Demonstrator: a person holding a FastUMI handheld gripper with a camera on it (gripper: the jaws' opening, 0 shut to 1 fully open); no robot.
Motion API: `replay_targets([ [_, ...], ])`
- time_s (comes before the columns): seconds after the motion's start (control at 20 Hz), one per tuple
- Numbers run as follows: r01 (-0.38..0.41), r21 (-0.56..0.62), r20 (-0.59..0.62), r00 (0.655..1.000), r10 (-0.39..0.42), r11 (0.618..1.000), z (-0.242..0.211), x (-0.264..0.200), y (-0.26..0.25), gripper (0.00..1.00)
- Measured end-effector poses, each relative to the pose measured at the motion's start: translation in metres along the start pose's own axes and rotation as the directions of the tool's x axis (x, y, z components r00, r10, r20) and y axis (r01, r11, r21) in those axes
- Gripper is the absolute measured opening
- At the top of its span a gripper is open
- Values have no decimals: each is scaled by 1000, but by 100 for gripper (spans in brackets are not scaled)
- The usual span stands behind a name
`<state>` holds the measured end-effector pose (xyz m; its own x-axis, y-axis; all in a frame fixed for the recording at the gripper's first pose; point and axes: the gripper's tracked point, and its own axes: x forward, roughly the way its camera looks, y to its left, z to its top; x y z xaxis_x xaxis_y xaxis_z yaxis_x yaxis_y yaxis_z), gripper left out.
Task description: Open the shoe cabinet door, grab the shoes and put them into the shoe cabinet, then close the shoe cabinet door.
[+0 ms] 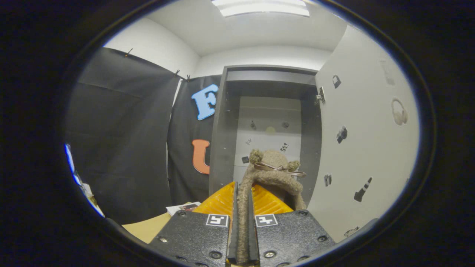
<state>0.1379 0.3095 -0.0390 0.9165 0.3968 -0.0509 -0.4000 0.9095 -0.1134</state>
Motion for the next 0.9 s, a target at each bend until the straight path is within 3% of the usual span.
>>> replay_targets([
  [0.25, 69, -5, -105, 992, -70, 998, -17, 85, -32, 13],
  [0.5, 143, -17, -177, 974, -144, 990, -63, 189, -71, 13],
  [0.65, 145, -58, -223, 962, -154, 988, -99, 240, -93, 13],
  [0.9, 137, -149, -275, 946, -174, 979, -142, 281, -122, 13],
])
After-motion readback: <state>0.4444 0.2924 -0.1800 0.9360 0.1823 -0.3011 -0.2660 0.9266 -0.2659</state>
